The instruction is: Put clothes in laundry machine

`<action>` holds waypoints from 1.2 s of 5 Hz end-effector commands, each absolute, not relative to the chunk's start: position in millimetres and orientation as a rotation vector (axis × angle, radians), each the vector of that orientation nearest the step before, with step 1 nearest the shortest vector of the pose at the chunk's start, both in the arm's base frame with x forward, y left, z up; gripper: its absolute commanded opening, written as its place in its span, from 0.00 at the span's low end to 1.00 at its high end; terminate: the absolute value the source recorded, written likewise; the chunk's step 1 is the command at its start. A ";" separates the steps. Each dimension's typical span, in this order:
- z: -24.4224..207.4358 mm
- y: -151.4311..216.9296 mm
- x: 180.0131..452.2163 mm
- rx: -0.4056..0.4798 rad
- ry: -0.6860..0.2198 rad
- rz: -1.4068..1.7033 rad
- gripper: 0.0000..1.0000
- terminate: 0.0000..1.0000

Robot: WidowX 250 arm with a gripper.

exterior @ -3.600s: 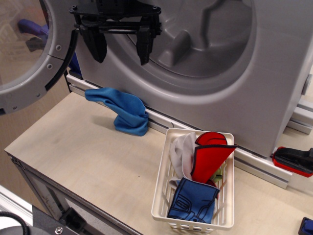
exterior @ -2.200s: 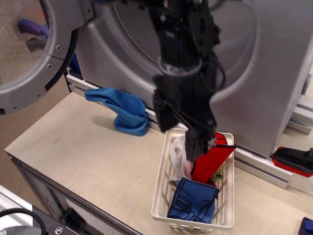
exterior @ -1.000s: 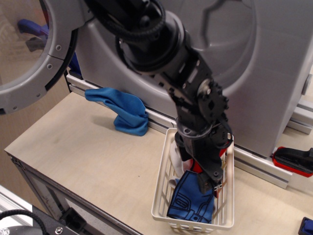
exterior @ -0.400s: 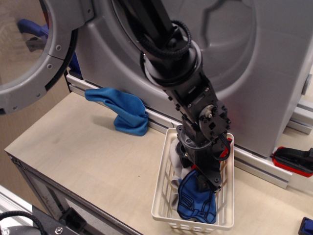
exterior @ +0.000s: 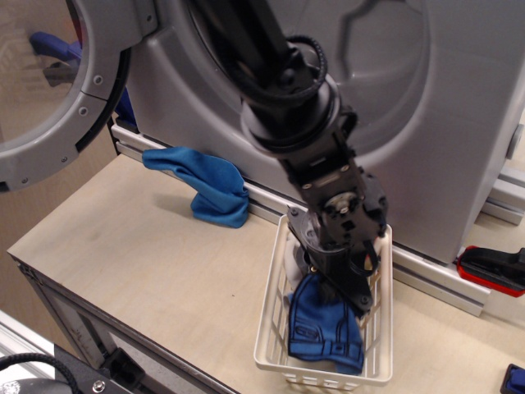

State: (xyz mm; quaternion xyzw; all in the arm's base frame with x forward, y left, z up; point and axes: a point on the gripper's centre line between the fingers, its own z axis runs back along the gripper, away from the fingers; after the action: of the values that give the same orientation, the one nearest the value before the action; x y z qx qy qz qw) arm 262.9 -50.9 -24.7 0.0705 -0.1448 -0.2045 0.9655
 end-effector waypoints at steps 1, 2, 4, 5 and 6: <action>48.0 -35.1 272.5 0.121 -0.472 -0.288 0.00 0.00; 86.0 -31.4 270.7 0.127 -0.577 -0.243 0.00 0.00; 134.7 0.0 293.7 0.115 -0.698 -0.160 0.00 0.00; 149.1 27.3 322.5 0.088 -0.744 -0.112 0.00 0.00; 146.3 53.6 340.4 0.082 -0.742 -0.065 0.00 0.00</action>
State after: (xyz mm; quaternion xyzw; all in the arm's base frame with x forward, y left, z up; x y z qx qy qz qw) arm 348.5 44.6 133.7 0.0314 -0.3366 -0.0288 0.9407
